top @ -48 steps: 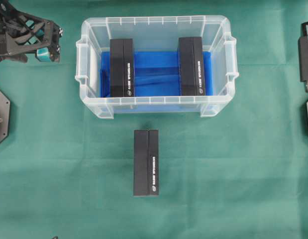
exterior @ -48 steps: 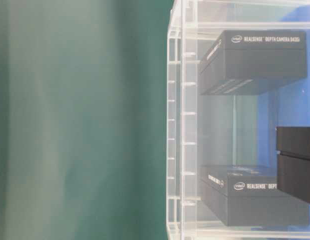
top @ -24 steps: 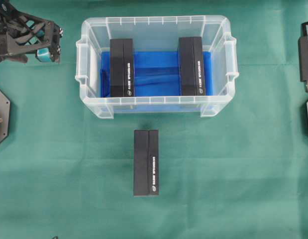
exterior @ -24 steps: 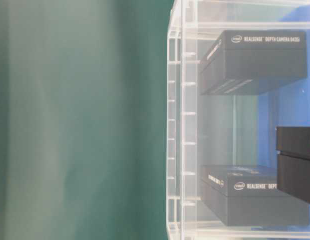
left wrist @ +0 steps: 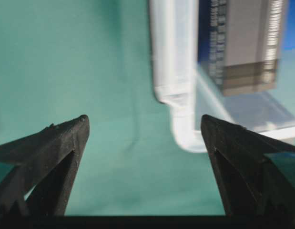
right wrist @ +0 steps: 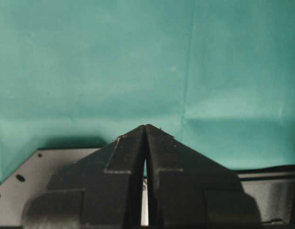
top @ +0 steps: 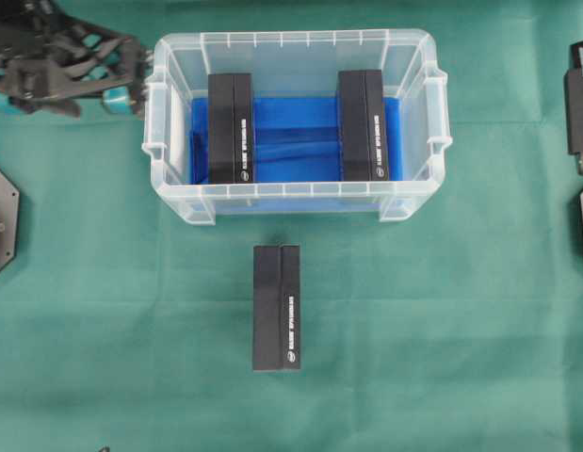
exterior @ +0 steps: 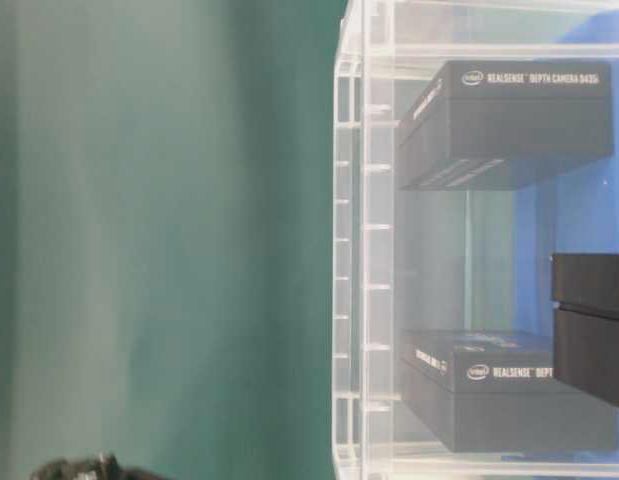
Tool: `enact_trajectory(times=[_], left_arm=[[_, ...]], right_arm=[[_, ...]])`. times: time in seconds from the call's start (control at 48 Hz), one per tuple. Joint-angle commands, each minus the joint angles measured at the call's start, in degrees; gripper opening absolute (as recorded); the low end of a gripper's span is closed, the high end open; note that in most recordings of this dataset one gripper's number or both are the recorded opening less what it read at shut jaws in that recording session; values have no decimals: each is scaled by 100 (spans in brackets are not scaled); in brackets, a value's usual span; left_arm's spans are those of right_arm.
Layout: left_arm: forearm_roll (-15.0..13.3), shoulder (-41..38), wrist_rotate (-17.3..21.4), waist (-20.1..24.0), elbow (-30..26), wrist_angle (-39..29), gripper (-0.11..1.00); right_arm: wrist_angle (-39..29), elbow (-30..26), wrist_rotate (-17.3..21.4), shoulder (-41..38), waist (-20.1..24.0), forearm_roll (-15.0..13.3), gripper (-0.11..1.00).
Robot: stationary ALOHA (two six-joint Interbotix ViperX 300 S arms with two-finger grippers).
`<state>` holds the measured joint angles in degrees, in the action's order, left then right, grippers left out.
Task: Take the box out of the case with the left arm.
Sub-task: 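Move the left gripper over the left black box in the case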
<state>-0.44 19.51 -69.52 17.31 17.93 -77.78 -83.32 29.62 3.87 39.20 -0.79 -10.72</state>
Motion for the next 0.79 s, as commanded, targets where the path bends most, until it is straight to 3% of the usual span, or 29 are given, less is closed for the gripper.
enact_trajectory(times=[0.0,0.5,0.771], left_arm=[[0,-220,0,-79,-457,18,96],[0,-1846,26,-308,-2487,-281,96],[0,-2180,35,-343,-2892,-589,96]], right_arm=[[26,-62,-9,9,0,-18,0],[26,-44,-26,9,0,-18,0],[35,-35,-26,9,0,-18,-1]])
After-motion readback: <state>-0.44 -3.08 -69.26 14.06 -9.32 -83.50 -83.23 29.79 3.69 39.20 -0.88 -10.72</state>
